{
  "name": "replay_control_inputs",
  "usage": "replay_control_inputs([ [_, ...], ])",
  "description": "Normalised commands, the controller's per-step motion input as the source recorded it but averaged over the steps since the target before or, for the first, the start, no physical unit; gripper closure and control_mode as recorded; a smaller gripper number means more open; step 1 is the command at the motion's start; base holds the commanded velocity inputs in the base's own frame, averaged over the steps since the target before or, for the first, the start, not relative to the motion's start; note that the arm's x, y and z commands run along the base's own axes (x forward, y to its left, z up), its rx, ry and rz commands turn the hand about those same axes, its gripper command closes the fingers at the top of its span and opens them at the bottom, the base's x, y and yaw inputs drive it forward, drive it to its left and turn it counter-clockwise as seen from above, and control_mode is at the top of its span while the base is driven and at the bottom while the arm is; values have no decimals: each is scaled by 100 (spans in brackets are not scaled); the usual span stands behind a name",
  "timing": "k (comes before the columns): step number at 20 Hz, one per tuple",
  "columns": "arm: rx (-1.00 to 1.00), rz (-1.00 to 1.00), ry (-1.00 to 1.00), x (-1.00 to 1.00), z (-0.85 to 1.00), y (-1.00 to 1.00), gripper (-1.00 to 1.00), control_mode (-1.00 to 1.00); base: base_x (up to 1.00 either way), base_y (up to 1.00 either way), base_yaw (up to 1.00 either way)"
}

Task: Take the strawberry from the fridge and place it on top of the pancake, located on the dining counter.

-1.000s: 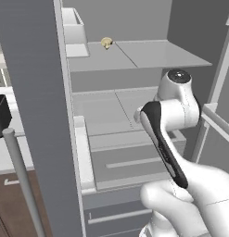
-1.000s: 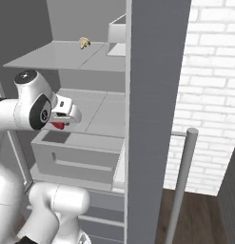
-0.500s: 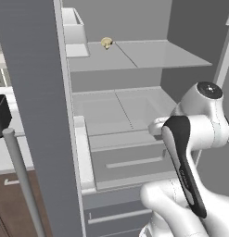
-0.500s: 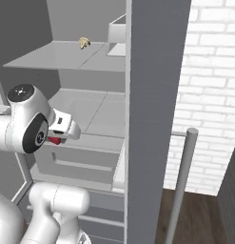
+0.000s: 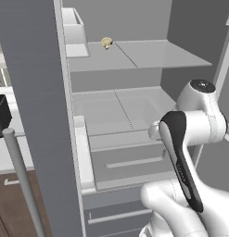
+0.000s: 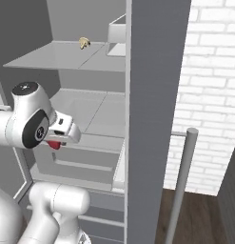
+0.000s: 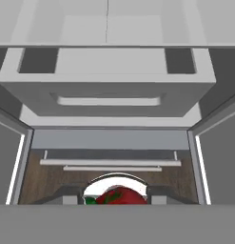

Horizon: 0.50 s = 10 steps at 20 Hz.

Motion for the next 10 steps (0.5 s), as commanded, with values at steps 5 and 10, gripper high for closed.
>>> replay_control_inputs([
  [5,0,-3,14,-48,3,0,100,-100,0,0,0],
  [10,0,0,1,-5,0,0,100,-100,0,0,0],
])
